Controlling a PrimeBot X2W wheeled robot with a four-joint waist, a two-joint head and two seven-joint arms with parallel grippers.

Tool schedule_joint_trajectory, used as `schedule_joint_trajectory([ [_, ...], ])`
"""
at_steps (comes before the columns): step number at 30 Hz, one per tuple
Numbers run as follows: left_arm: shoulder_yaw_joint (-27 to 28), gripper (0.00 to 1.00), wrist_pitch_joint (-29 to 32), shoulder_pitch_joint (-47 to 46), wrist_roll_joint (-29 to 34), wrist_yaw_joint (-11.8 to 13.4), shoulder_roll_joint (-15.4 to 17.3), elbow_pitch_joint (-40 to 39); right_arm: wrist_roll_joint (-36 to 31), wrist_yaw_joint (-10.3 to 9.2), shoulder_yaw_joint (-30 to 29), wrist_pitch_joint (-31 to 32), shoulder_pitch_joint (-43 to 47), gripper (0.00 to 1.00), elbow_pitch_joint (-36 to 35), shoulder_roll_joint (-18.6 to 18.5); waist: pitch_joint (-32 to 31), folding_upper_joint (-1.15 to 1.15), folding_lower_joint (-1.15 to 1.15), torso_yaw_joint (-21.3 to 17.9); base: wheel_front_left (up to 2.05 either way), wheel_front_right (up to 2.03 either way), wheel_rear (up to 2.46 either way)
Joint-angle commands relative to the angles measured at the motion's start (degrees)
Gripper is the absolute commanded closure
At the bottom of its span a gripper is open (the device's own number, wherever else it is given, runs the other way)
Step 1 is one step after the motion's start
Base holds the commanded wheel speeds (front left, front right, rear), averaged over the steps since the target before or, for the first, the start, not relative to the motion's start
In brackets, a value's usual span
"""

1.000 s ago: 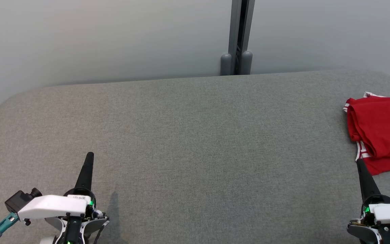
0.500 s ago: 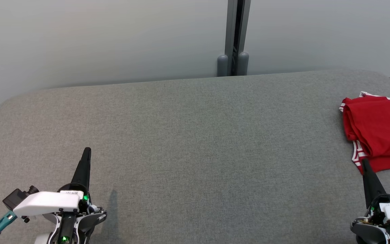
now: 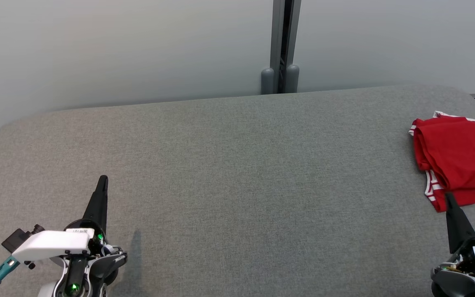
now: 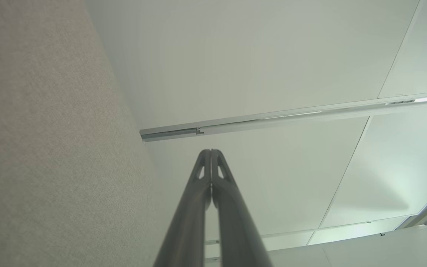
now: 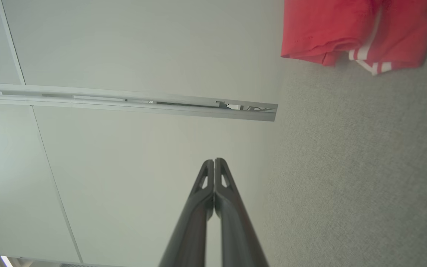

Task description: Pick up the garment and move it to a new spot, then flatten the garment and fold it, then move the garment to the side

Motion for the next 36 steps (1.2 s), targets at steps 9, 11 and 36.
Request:
schedule_joint_trajectory([
  [9, 0.8, 1.00, 0.9, -1.4, -2.4, -0.6, 0.3, 0.4, 3.1, -0.01, -0.8, 1.0, 0.2, 1.00, -0.3, -0.4, -0.1, 0.00, 0.00, -0.3, 0.00, 0.00, 0.00],
  [11, 0.8, 1.00, 1.0, -1.4, -2.3, -0.6, 0.3, 0.4, 3.0, 0.00, -0.8, 1.0, 0.2, 1.00, -0.3, -0.4, -0.1, 0.00, 0.00, -0.3, 0.00, 0.00, 0.00],
  [36, 1.1, 1.00, 1.2, -1.3, -1.9, -0.6, 0.0, 0.4, 2.6, 0.00, -1.1, 1.2, 0.1, 1.00, -0.3, -0.1, -0.1, 0.00, 0.00, -0.3, 0.00, 0.00, 0.00],
])
